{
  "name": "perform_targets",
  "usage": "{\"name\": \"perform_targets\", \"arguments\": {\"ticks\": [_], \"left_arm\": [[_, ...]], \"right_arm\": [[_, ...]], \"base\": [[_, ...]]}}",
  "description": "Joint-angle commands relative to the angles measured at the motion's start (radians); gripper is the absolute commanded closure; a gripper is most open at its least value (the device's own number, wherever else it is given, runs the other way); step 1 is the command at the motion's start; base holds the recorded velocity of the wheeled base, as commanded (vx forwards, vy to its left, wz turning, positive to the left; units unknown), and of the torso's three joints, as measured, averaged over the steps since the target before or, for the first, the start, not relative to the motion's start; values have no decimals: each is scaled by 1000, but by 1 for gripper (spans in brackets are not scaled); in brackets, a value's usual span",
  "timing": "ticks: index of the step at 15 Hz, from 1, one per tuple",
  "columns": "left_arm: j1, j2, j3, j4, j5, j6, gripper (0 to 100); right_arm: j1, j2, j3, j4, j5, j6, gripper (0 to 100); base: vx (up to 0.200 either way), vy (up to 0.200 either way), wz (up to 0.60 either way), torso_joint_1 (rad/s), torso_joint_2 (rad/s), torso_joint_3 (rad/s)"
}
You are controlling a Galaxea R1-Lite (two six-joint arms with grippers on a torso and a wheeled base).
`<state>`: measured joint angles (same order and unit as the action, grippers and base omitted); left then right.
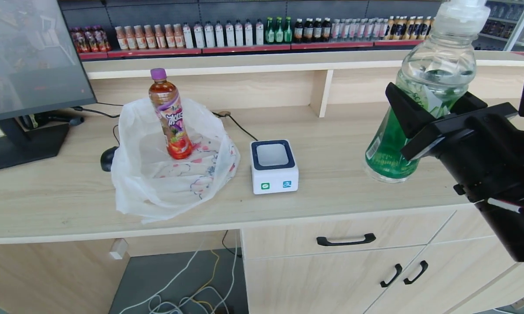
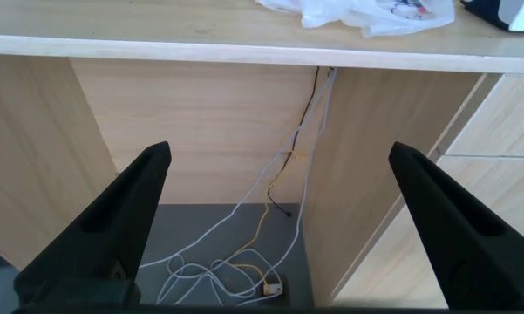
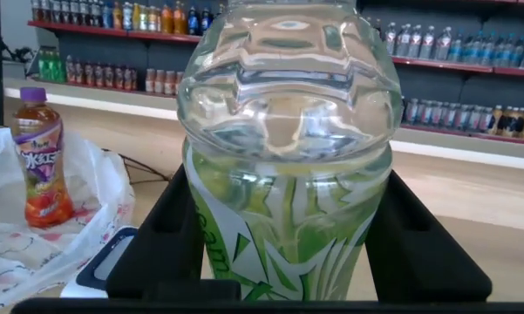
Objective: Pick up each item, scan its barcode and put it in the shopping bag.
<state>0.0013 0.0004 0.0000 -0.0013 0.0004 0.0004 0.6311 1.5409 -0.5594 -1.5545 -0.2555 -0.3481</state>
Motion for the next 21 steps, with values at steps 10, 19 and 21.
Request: {"name": "perform_targets", "arguments": {"ticks": [10,19,21], "left_arm": [[0,0,0,0,0,4,0],[0,0,0,0,0,4,0],[0,0,0,0,1,4,0]], "right_arm": [[36,50,-86,2,-14,-132,100],[55,197,-525,373,121,-232,100],[55,223,-587,415,159,-256,100]], "base": [[0,100,0,2,2,2],[0,0,0,0,0,0],[0,0,0,0,0,0]]}}
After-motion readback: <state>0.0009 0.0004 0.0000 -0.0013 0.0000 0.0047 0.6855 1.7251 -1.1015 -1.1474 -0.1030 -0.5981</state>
